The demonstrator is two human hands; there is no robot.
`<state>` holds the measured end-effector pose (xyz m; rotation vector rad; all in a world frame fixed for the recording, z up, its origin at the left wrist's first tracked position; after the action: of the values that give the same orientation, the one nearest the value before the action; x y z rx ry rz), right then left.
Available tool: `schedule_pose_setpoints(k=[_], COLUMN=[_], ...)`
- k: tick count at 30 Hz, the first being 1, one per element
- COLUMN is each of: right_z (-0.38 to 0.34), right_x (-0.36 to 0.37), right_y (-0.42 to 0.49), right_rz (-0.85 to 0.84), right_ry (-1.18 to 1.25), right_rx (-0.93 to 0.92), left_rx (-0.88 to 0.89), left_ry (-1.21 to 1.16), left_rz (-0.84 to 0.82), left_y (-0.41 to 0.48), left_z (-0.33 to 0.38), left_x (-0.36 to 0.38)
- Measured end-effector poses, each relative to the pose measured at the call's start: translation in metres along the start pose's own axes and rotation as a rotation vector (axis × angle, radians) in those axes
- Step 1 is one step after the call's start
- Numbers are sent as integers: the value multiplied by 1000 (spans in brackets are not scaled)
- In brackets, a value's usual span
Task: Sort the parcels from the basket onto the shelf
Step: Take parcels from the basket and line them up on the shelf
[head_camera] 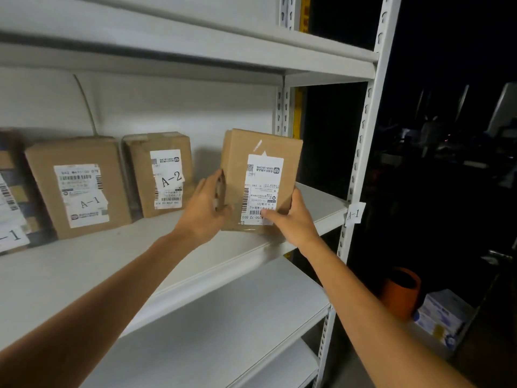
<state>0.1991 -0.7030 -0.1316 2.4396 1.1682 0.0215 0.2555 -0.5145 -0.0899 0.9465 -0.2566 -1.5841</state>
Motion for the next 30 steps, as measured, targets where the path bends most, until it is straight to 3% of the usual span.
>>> schedule_pose_setpoints(k=[6, 17, 21, 25, 30], right_z=[25, 42, 47, 49, 50], right_x=[17, 55, 75, 93, 120], right_y=[73, 155, 172, 186, 202], right_rz=[-65, -98, -140, -74, -20], right_ry=[-79, -119, -142, -190, -314], right_rx=[19, -22, -24, -79, -97], left_rx=[60, 219, 395, 456, 413], left_ry=[307, 619, 961, 1237, 1276], left_rz=[-143, 5, 52, -60, -187], left_y=[40, 86, 98, 108, 116], left_z=[-26, -33, -34, -58, -85], left_x=[48, 70, 69, 70, 70])
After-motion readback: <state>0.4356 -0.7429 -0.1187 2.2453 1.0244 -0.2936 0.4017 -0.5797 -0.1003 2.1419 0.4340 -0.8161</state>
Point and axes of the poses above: each hand's wrist, its own y-axis towards the middle knuckle, its own x-axis out of the palm, z = x × y, the point moved 6 cm from there along y, towards the middle knuckle, and after that the axes turned 11 degrees about z, right-handed, at the moved point
